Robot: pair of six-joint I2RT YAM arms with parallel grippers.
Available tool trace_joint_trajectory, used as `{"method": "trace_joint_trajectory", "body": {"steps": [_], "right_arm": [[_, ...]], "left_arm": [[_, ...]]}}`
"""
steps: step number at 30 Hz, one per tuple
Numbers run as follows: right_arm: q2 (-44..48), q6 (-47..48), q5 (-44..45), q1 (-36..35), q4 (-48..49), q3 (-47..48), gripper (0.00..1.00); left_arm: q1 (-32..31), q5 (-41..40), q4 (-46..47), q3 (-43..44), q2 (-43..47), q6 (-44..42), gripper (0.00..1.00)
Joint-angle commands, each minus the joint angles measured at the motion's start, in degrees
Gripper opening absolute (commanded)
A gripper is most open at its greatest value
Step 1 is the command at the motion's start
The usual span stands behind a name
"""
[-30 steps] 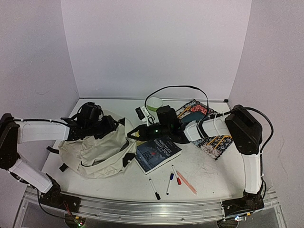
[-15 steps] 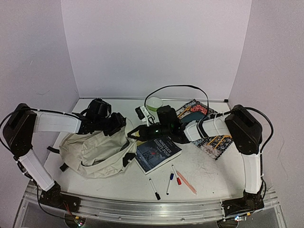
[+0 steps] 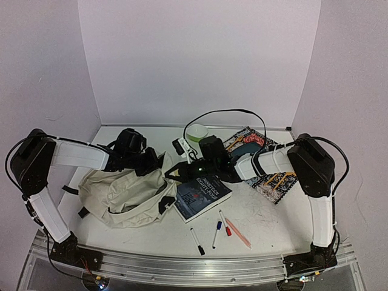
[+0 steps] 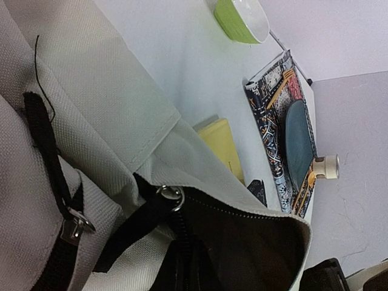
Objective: Pack the student bag
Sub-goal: Adjust the student bag at the corner of the board.
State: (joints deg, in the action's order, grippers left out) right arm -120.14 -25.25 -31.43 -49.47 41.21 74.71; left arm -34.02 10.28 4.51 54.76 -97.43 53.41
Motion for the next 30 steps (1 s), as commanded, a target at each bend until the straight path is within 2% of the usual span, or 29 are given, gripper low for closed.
{"method": "trace_joint_trajectory", "body": {"steps": [1,7,12,17,25,30], "right_arm": [[3.1,2.9,6.2,0.2,0.7,-0.3,0.16],[5.2,3.0,15.5,0.3,-4.4,-2.7,0.23],[6.7,3.0,20.6,1.2,-7.1,-4.2,0.28],[6.4,4.2,23.9,1.7,-11.4,-2.5,0.29],[5.4,6.6,27.2,1.7,-16.4,2.2,0.36],[7.2,7.9,24.9,1.6,-18.1,3.7,0.43]], "left_arm": [[0.6,-1.8,1.5,1.6,1.6,-1.7,0.0],[1.2,-5.9,-1.0,1.4,4.7,-5.1,0.0],[1.3,-11.5,-9.6,5.1,8.1,-11.5,0.0],[1.6,-15.8,-17.3,9.4,11.2,-18.5,0.0],[4.6,-15.8,-29.3,19.3,12.7,-28.3,0.0],[5.0,-10.0,-31.7,23.1,11.2,-30.0,0.0]]}}
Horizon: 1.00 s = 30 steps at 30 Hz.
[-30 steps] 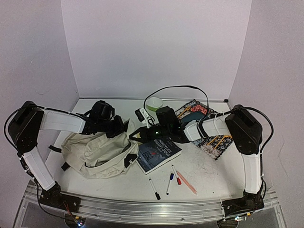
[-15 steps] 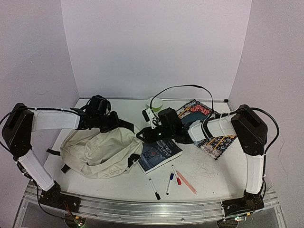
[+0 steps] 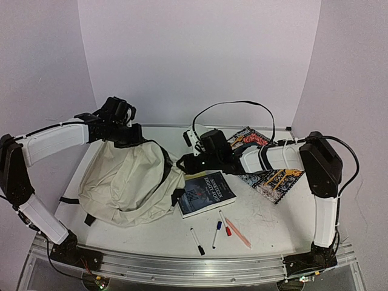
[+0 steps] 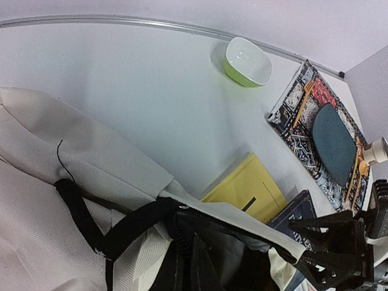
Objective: Pack the student bag
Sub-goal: Adjust the student bag at the corner of the board, then pick up the largest pocket of the bag from the student bag.
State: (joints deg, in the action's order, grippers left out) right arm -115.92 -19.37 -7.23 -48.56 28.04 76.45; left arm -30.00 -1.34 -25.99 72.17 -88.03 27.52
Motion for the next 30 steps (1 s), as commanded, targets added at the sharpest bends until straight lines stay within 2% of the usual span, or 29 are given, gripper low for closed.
{"method": "trace_joint_trajectory", "body": {"steps": [1,5,10,14,19,22,30], "right_arm": [[3.7,2.1,0.1,0.7,-5.1,2.0,0.45],[8.0,1.4,-4.1,0.5,-5.3,1.1,0.55],[13.2,-1.9,-5.4,-0.8,-5.1,0.1,0.67],[16.2,-4.3,-7.2,-1.0,-4.1,-1.1,0.73],[16.2,-7.2,-12.7,-2.1,-1.6,-1.6,0.74],[14.1,-9.2,-12.6,-3.1,-1.2,-1.6,0.73],[7.1,-13.1,-16.7,-5.1,1.9,1.3,0.67]], "left_arm": [[1.0,2.9,-1.3,6.3,1.4,-3.9,0.0],[1.0,3.2,-1.4,8.2,-0.1,-2.7,0.0],[1.0,1.9,-1.4,10.1,-2.2,-2.0,0.0],[1.0,1.9,-1.4,12.1,-4.7,-1.8,0.0],[1.0,2.0,-1.3,13.8,-6.4,-1.5,0.0],[1.0,2.5,-1.3,14.3,-6.8,-1.3,0.0],[1.0,3.1,-1.3,14.5,-6.4,-1.2,0.0]]}}
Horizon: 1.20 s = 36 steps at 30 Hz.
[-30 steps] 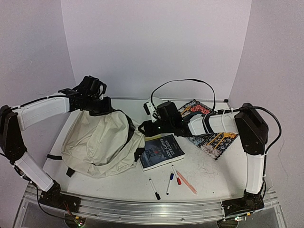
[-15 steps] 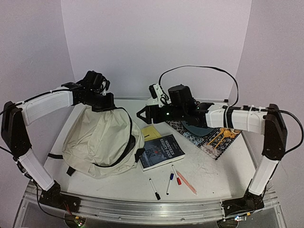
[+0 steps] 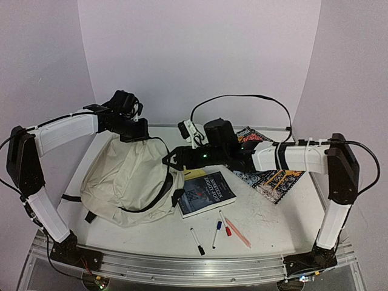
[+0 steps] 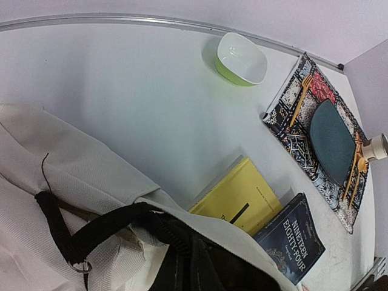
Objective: Pack the student bag
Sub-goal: Pick up the largest pocket of the bag from the student bag.
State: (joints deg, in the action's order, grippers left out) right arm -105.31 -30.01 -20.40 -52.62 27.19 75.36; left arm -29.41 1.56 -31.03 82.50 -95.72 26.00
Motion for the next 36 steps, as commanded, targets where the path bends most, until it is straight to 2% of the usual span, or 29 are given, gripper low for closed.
{"method": "trace_joint_trajectory", "body": {"steps": [1,3,5,9,13,16,24,29,36], "right_arm": [[-4.5,-2.7,-4.1,-1.1,2.8,3.1,0.66],[-5.8,-3.3,-4.9,-1.3,2.9,4.4,0.64],[-6.6,-3.6,-5.5,-1.6,3.0,5.2,0.57],[-6.1,-3.5,-6.9,-2.1,3.6,6.1,0.32],[-4.3,-3.4,-7.7,-2.2,3.9,6.6,0.12],[-3.5,-3.2,-8.1,-2.2,4.0,7.4,0.0],[-4.9,-4.5,-5.7,-2.1,3.9,12.0,0.0],[-6.3,-6.1,-3.2,-2.1,3.8,15.0,0.0],[-9.3,-7.5,-0.5,-1.8,1.2,19.2,0.0]], "left_arm": [[0.4,0.3,3.7,4.1,1.3,0.4,0.0],[0.4,0.6,3.7,4.0,1.3,0.6,0.0],[0.4,0.9,3.7,3.9,1.2,0.7,0.0],[0.4,-0.1,3.8,3.2,0.8,0.6,0.0],[0.4,-3.9,3.9,1.7,0.5,0.9,0.0],[0.3,-5.6,4.0,0.1,0.6,1.2,0.06],[-1.8,-10.8,4.6,-6.5,9.5,-0.1,0.47],[-4.0,-11.8,4.7,-13.1,17.9,-1.5,0.57],[-11.7,-14.0,5.4,-21.5,27.0,-2.7,0.64]]}}
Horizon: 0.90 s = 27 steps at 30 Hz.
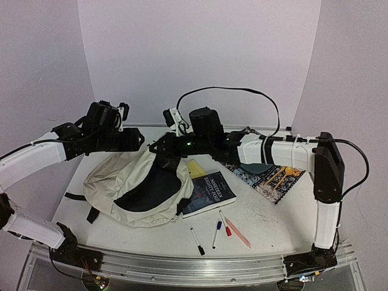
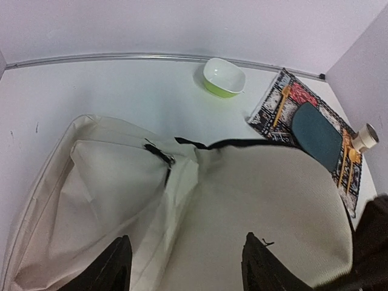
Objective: Pack the student bag
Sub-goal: Pick up the largest pocket of the bag from the student bag.
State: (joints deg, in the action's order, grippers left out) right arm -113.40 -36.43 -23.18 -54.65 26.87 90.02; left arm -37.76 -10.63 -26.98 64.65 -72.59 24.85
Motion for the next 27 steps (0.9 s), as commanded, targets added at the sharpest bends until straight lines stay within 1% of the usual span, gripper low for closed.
{"method": "trace_joint_trajectory", "body": {"steps": [1,7,11,14,17,21,24,25,26,27], "right_arm": [[-1.6,-1.3,2.5,0.3,1.3,4.9,0.0],[-3.6,-2.1,2.8,0.5,0.2,6.5,0.0],[-4.2,-2.5,3.4,0.4,0.0,6.6,0.0],[-4.4,-2.8,3.2,0.4,-0.2,6.9,0.0],[-4.3,-2.8,3.1,0.5,-0.2,7.2,0.0],[-4.0,-2.7,2.6,0.4,-0.3,7.1,0.0],[-3.8,-2.6,1.8,0.4,-0.2,7.1,0.0],[-3.7,-2.5,1.7,0.4,-0.2,7.1,0.0],[-3.6,-2.4,1.6,0.4,-0.2,7.0,0.0],[-3.4,-2.3,1.5,0.4,-0.3,6.9,0.0]], "left_arm": [[-3.9,-1.2,1.6,-4.8,4.8,-1.5,0.65],[-5.5,3.2,4.1,-11.3,10.9,-1.7,0.7],[-5.7,6.8,6.4,-13.6,13.7,-2.5,0.73],[-5.9,8.9,7.2,-14.9,13.2,-3.1,0.75],[-6.3,8.8,7.4,-15.7,11.2,-3.4,0.75],[-6.5,5.2,7.4,-16.0,8.6,-3.4,0.75],[-6.5,2.5,7.4,-15.3,7.1,-3.9,0.71],[-6.5,1.9,7.3,-14.9,6.6,-4.2,0.67],[-6.5,1.4,7.3,-14.5,6.3,-4.5,0.58],[-6.5,0.6,7.1,-14.2,6.2,-4.9,0.46]]}}
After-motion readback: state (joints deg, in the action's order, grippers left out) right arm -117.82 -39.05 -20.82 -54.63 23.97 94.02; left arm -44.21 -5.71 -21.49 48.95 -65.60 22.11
